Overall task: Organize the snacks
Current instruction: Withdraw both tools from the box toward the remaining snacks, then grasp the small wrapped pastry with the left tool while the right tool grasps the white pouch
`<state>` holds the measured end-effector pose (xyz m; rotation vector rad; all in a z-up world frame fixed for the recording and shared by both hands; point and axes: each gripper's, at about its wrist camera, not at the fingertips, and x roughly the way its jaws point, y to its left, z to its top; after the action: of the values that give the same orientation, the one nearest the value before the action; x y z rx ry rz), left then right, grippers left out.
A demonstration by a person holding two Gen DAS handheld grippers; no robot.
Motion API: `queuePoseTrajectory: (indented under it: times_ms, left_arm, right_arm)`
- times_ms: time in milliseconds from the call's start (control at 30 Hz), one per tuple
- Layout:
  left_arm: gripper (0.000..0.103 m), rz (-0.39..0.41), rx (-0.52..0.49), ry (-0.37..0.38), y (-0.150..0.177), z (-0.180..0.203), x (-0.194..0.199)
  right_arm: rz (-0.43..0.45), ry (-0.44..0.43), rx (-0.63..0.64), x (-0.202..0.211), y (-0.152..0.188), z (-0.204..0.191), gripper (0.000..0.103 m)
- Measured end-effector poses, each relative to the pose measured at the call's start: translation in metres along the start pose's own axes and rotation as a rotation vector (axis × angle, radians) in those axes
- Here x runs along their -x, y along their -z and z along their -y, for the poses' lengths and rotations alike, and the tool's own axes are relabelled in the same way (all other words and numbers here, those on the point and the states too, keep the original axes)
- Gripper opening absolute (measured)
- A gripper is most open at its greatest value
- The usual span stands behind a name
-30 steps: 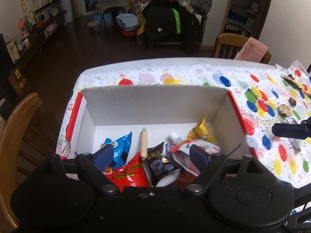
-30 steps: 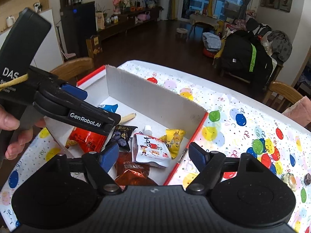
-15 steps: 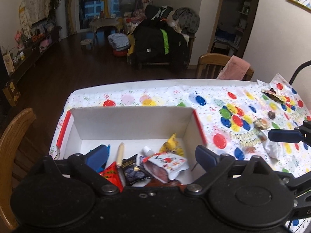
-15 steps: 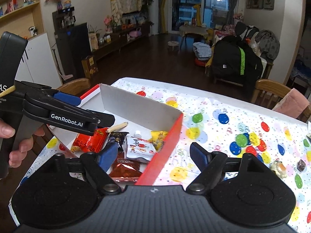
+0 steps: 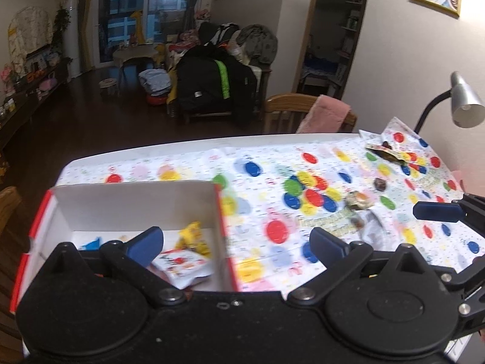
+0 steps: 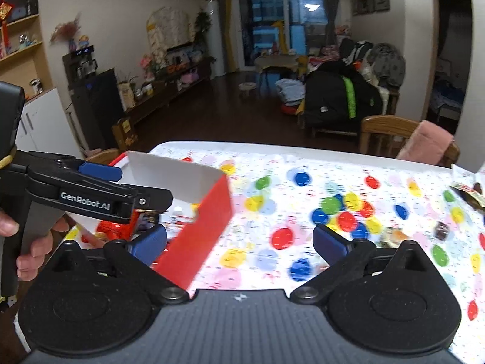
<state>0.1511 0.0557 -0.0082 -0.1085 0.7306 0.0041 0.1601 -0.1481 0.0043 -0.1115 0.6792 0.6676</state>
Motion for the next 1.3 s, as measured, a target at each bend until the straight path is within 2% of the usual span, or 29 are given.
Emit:
queuePoseTrajectory:
  times_ms: [333,533,733,900,1033,1300]
  left_arm:
    - [0.103,0.024,-0.020,0.035,0.004,0.075,-0.024]
    - [0.103,0.012,-0.032,0.057,0.009,0.122,-0.048]
    - [0.103,-0.013,-0.077,0.055,0.020,0.164,-0.078]
    - [0.102,-0.042,-0.097,0.025,0.029,0.177,-0.108]
    - [0.099,-0.083,-0.058,0.002,0.033,0.175,-0.137]
    - [0.081,-0.142,-0.047,-0.022,0.039,0.170,-0.180]
  right_arm:
    - [0.063,0.084,-0.026,0.023,0.032,0.079,0.103]
    - [-0.017,0.170,-0.067,0.019,0.045,0.140,0.103]
    - [-0.061,0.189,-0.173,0.009,0.057,0.201,0.103]
    - [-0.101,0.171,-0.203,-0.008,0.065,0.230,0.103]
    - [-0.125,0.139,-0.219,-0.025,0.069,0.241,0.103]
    - [-0.200,0.099,-0.265,-0.068,0.076,0.246,0.100]
